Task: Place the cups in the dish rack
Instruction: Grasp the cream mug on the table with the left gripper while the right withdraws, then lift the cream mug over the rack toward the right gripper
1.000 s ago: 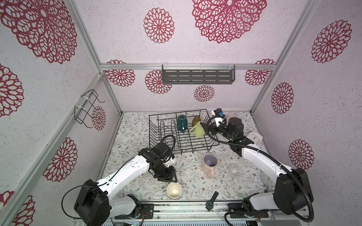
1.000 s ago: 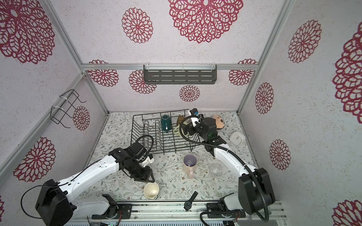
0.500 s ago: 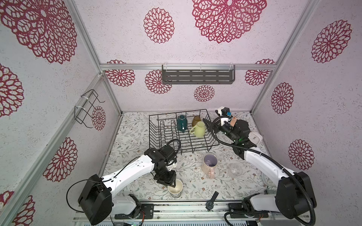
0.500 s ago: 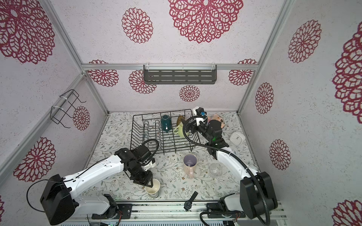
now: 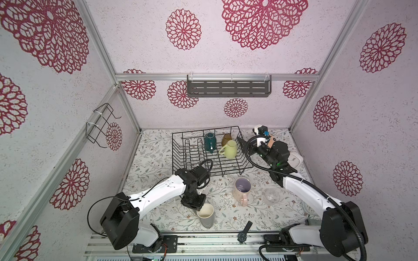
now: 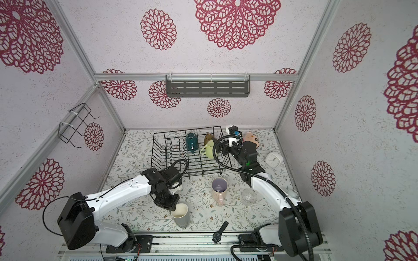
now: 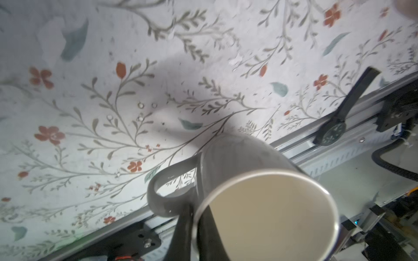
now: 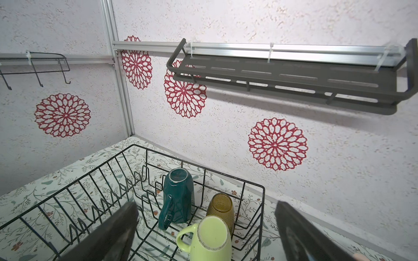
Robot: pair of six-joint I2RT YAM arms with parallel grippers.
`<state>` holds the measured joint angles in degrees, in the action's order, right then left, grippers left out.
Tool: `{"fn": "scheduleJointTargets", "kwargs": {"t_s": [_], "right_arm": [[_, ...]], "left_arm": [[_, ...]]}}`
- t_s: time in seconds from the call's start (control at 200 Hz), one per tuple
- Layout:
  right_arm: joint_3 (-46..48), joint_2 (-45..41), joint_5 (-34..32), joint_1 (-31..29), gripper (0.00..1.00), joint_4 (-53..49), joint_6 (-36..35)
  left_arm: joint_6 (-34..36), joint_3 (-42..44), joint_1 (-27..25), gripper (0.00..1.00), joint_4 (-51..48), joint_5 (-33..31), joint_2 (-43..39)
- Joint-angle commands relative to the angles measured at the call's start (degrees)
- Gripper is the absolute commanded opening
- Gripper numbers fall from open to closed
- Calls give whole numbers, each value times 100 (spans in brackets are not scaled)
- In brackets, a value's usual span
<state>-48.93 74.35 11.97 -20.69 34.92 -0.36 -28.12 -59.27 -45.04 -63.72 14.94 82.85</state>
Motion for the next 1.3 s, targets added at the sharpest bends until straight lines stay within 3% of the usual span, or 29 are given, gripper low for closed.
{"fn": "scheduleJointTargets", "kwargs": {"t_s": [0.0, 0.335, 0.555, 0.856, 1.011, 1.161, 1.296], "right_arm": [[11, -261, -146, -3, 98, 179, -25], [-22, -270, -306, 2, 97, -247, -166], [85, -371, -552, -2, 97, -507, -203], [203, -417, -526, -3, 98, -606, -228], [274, -358, 188, -1, 98, -654, -241], [671, -640, 2524, -10, 99, -435, -866], [1062, -989, 2923, -7, 99, 82, -750]], "left_arm": [[-50, -106, -27, 1, 396, 50, -8], [-22, -577, 216, 0, 385, -91, -17], [162, -1051, 346, 0, -38, -1343, 73], [415, -1344, 329, 0, -228, -1519, 536], [358, -1125, 646, 0, 205, -764, 280], [316, -885, 1175, 0, 673, 102, -167], [297, -724, 1834, 0, 1248, 1406, -729]]}}
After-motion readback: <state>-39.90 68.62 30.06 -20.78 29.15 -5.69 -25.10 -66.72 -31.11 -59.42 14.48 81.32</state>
